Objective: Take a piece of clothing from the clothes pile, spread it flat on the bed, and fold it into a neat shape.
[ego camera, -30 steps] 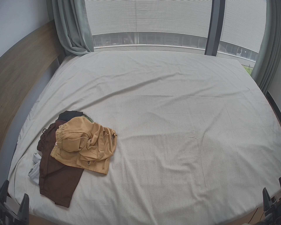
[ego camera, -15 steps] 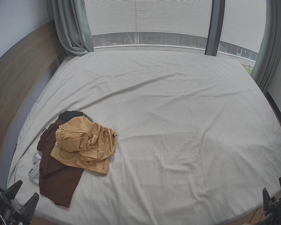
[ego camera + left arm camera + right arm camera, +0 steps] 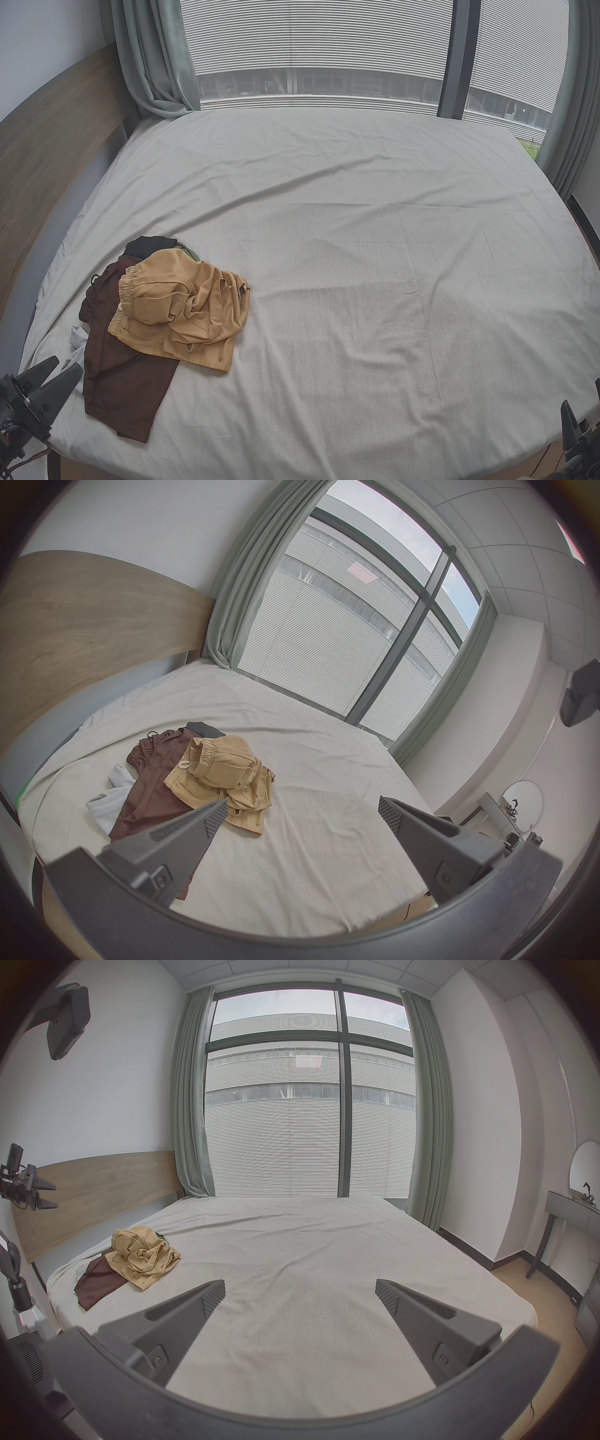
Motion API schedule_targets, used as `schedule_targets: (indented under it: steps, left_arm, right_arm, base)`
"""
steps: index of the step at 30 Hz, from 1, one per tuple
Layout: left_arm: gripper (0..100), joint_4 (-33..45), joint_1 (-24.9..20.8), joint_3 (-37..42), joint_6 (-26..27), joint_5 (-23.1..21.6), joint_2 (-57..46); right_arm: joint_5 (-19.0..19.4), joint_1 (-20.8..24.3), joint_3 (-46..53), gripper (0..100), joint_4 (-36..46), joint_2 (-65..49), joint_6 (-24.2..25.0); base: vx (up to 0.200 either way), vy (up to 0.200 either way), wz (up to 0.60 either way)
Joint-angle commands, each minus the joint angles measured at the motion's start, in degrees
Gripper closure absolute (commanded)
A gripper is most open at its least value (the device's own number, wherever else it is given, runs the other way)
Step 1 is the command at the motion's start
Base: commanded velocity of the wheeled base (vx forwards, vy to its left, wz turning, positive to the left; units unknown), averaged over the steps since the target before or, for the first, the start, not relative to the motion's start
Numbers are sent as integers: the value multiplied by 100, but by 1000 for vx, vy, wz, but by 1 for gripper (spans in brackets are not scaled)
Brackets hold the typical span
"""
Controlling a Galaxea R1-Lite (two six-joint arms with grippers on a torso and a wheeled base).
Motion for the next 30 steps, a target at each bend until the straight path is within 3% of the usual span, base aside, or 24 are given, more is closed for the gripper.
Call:
schedule_targets:
  steps: [1,9,13,14,20,30]
  left_arm:
    - [0,-213,27,-170,26,-43,761]
    - [0,-450,344,-293,298,-324,1728]
    - [0,-705,757,-301,544,-755,2071]
    - [0,-828,1047,-310,676,-1106,2325]
    - [0,-1153,1820,-345,1203,-1923,3011]
    - [0,-1891,1952,-495,1326,-2090,4127]
  right_arm:
    - [-1,-3,75,0,-1,-84,-1]
    - [7,-3,75,0,-1,-84,-1]
    - [-1,-3,75,0,-1,-84,-1]
    - [-1,6,75,0,-1,-84,-1]
    - [-1,-3,75,0,-1,-84,-1]
    - [-1,-3,75,0,-1,-84,-1]
  base:
    - [0,0,0]
    - [0,0,0]
    - [0,0,0]
    - [0,0,0]
    - [0,0,0]
    - [0,0,0]
